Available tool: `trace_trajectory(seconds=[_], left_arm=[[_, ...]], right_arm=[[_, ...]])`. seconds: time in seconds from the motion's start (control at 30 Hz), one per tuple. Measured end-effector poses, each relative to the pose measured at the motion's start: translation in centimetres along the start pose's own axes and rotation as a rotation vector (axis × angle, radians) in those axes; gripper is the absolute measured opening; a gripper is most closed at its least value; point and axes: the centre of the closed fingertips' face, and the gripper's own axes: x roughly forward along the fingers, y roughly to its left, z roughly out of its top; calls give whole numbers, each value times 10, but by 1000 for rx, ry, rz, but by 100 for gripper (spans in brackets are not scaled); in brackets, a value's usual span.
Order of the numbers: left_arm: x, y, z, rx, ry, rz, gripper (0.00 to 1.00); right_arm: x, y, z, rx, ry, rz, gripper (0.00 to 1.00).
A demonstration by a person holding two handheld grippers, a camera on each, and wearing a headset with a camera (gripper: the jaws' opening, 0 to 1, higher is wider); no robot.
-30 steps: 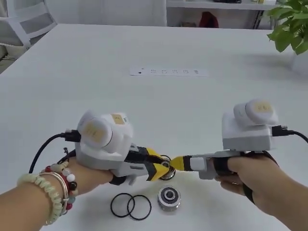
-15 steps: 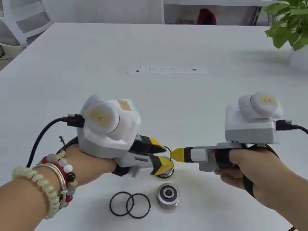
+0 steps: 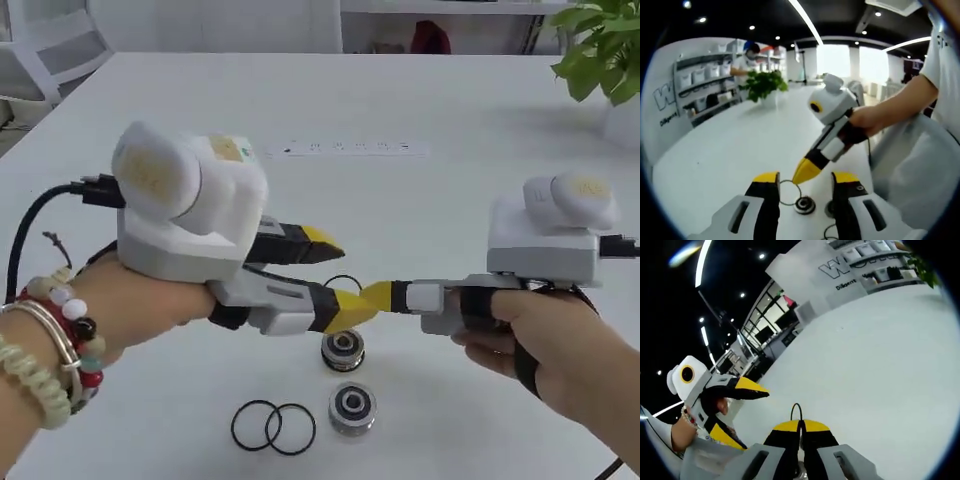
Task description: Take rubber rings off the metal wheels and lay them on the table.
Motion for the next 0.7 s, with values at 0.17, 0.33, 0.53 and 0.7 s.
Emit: trace_trajectory(seconds=[0.17, 0.33, 0.53, 0.7], left_arm=[[-20, -8, 12, 68, 19, -3, 47], [-45, -12, 24, 105, -18, 23, 56], [-78, -10, 18, 104, -20, 89, 70], [-104, -10, 10, 82, -19, 147, 73]], right_arm=[[-1, 9, 5, -4, -18, 27, 0], [0, 20, 7, -12, -25, 60, 0], [1, 31, 7, -22, -22, 98, 0], [2, 41, 7, -30, -18, 129, 0]])
